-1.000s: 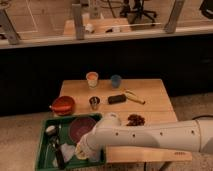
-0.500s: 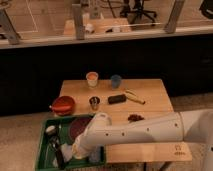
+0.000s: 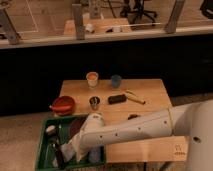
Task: Place towel in purple bowl
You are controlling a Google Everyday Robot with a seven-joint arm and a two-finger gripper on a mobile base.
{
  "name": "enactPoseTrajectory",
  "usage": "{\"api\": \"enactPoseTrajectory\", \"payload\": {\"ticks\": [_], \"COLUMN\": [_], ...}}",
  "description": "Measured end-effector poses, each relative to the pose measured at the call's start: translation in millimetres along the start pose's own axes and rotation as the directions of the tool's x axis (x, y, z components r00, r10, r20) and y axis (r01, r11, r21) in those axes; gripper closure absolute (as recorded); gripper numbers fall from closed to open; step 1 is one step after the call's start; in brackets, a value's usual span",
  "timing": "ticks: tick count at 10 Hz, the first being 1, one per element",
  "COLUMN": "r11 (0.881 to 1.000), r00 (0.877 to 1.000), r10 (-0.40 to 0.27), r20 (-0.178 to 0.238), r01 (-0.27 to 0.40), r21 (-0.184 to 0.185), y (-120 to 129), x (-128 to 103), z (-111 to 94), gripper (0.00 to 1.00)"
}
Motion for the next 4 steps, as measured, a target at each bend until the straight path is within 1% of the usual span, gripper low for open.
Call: {"api": "enactPoseTrajectory", "payload": {"ticks": [1,3,4], "r11": [1.0,1.0,0.999], "r00": [1.0,1.0,0.999], "r10": [0.007,0.027,0.034], "r20": [-0.003,0.0,-0.002], "r01": [-0.007,-0.027,-0.034], "r21": [0.008,0.01,0.007], "y": [-2.9,-4.5,-5.1], "x": [5.3,11.6,14.9], "z": [2.6,7.6,9.4], "gripper": [0.2,0.2,0.22]}}
